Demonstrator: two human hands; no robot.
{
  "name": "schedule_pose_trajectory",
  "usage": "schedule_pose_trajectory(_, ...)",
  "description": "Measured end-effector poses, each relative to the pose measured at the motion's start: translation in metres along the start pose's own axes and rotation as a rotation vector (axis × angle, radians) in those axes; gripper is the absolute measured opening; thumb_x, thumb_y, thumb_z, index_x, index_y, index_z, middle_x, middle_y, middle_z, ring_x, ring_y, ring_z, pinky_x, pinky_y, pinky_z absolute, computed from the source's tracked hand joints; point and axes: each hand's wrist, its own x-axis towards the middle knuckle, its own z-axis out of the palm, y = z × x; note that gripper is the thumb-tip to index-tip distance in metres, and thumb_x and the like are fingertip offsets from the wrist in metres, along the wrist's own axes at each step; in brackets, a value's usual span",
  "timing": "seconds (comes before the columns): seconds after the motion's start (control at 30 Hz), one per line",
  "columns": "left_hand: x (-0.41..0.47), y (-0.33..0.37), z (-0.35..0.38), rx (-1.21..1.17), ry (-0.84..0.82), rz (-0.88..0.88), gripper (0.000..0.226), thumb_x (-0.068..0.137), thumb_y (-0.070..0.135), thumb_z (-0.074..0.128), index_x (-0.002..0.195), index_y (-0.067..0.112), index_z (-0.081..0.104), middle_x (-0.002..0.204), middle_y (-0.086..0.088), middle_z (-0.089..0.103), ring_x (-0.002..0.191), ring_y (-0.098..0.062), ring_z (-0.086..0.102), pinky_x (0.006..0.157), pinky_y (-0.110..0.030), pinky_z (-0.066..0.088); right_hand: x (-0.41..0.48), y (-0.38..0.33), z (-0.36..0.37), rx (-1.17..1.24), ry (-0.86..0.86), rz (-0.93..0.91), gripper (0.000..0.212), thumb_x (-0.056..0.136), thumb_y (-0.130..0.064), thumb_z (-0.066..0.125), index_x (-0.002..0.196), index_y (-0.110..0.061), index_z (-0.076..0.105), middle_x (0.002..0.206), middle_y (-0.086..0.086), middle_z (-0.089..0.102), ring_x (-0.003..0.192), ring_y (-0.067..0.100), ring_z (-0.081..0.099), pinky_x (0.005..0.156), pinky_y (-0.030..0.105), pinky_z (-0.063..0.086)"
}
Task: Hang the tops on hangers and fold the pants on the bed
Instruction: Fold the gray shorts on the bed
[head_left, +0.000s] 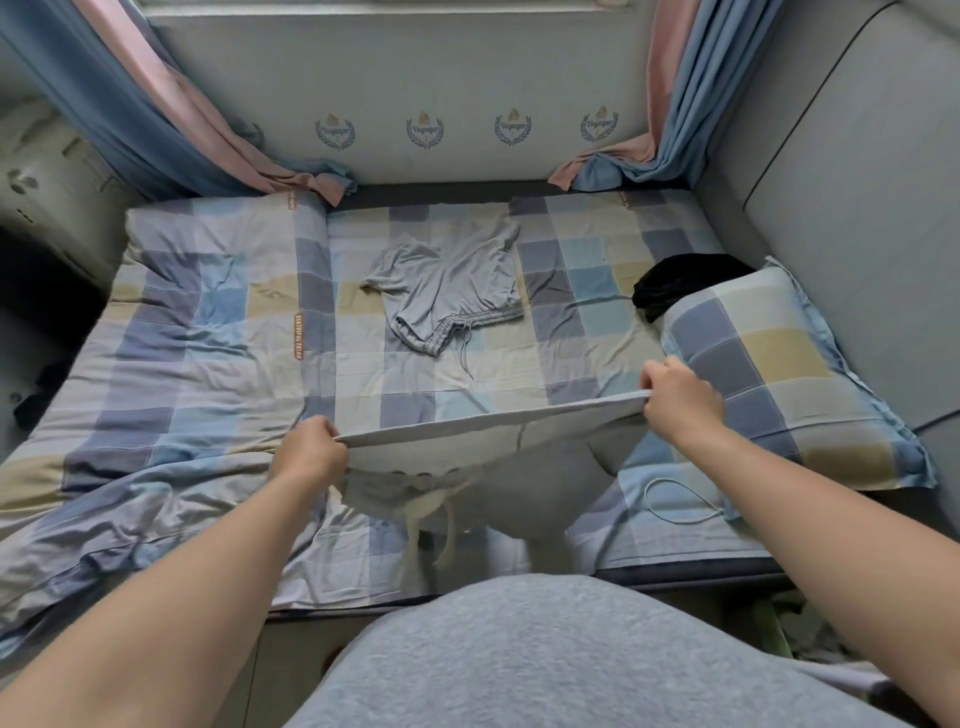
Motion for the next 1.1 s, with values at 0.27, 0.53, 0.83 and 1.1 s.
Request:
schedule_pose_trajectory(0.27, 0.006, -0.024, 0.016, -0.789, -0.146, -0.401, 0.03, 0.097, 0.004, 0.037, 0.117, 0.009, 0.059, 0.107, -0.023, 0.059, 0.07, -0.034, 0.061, 0.039, -0.026, 0.049, 0.003, 0.007, 0.011, 1.004, -0.179, 0.599, 0.031, 0.097, -0.004, 0.038, 0.08, -0.018, 0.059, 0.087, 0.014, 0.063, 0.065, 0.031, 0.065, 0.054, 0.033, 0.053)
schedule_pose_trajectory(0.53, 0.006, -0.007, 0.0, -1.074, -0.209, -0.68, 0.026, 0.096, 0.002, 0.026, 0.083, 0.014, 0.045, 0.071, -0.005, 0.038, 0.058, -0.012, 0.036, 0.036, -0.011, 0.037, 0.016, 0.004, 0.016, 1.237, -0.126, 0.66, 0.037, 0.098, 0.001, 0.036, 0.083, -0.017, 0.065, 0.09, 0.012, 0.058, 0.073, 0.023, 0.053, 0.058, 0.032, 0.047)
schedule_pose_trajectory(0.83, 0.012, -0.029, -0.013, -0.922, -0.254, -0.615, 0.017, 0.099, 0.007, 0.03, 0.089, 0.012, 0.043, 0.077, -0.009, 0.044, 0.058, -0.018, 0.043, 0.035, -0.016, 0.042, 0.021, 0.05, -0.002, 0.199, -0.007, 0.128, 0.035, 0.085, 0.007, 0.047, 0.107, -0.017, 0.06, 0.109, 0.01, 0.057, 0.093, 0.038, 0.056, 0.072, 0.036, 0.04)
schedule_pose_trajectory(1.1, 0.007, -0.024, -0.023, -1.287, -0.465, -0.793, 0.022, 0.094, 0.0, 0.036, 0.074, 0.006, 0.045, 0.066, -0.003, 0.037, 0.035, -0.01, 0.045, 0.03, -0.014, 0.037, 0.022, 0.022, -0.003, 1.297, -0.393, 0.719, 0.028, 0.103, -0.011, 0.04, 0.081, -0.016, 0.056, 0.075, 0.004, 0.047, 0.053, 0.013, 0.05, 0.034, 0.015, 0.04)
